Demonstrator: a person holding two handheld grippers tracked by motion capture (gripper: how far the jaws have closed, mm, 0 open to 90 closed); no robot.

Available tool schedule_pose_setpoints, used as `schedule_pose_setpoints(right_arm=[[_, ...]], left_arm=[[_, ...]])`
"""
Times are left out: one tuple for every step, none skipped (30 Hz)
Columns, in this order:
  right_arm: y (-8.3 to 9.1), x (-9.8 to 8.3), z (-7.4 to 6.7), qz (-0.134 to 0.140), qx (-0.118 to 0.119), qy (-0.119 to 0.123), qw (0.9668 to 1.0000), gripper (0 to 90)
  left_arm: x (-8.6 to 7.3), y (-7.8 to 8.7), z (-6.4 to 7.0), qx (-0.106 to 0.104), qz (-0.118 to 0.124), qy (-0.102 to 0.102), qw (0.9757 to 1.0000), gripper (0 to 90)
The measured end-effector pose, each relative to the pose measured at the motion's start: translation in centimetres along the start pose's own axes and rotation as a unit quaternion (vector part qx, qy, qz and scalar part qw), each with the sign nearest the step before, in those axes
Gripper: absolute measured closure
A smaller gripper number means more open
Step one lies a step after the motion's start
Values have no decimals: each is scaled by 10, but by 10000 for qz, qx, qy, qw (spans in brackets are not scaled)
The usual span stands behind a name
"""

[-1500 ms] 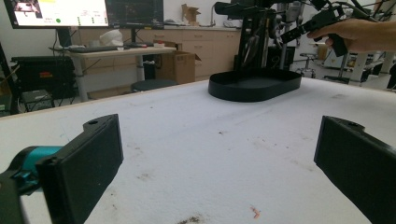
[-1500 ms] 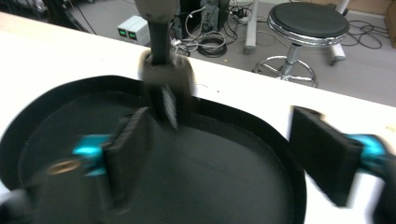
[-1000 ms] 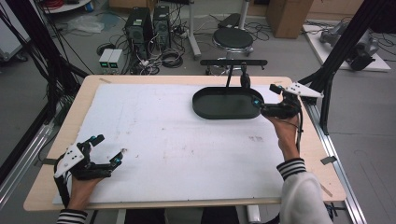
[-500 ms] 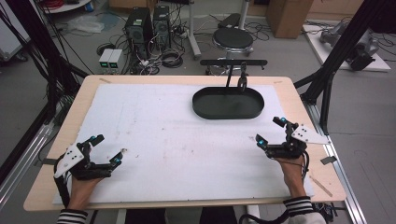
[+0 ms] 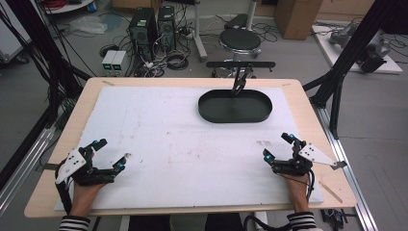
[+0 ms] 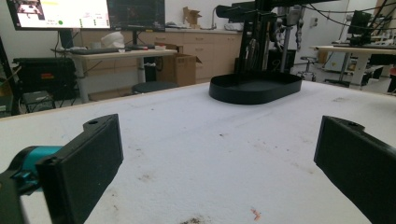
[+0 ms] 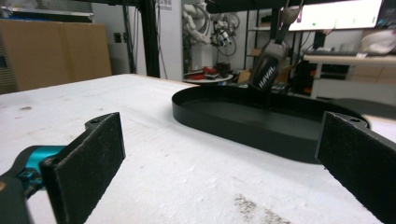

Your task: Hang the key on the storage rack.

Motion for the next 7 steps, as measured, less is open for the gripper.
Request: schedule_pose_setpoints(right_arm=[[0, -1, 0, -7, 15, -24, 10000, 3], [0, -1, 0, -7, 24, -25, 10000, 4], [0, -1, 0, -33, 12, -13, 10000, 4], [-1, -1, -1, -22, 6, 28, 10000, 4], [-1, -1, -2, -50, 5, 77, 10000, 4], [-2, -2, -3, -82, -16, 125, 9999, 4], [-2, -1, -2, -66, -62, 191, 9998, 4]], left_arm=[[0, 0, 0, 2, 12, 1, 10000, 17], [0, 0, 0, -3, 9, 10, 10000, 17], [0, 0, 0, -6, 9, 13, 10000, 17], [0, 0, 0, -1, 7, 8, 10000, 17], [0, 0, 0, -4, 11, 8, 10000, 17], [0, 0, 0, -8, 20, 28, 10000, 17], [0, 0, 0, 6, 31, 39, 10000, 17]])
Point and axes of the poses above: each handheld gripper's, and its own axes: y roughly backward along the jaws, x roughly out of its top, z roughly to its right, the point moved 8 cm from there along -y, roughly forward along the jaws, and after that the axes turned 7 degrees about -z, right-handed, at the moved point
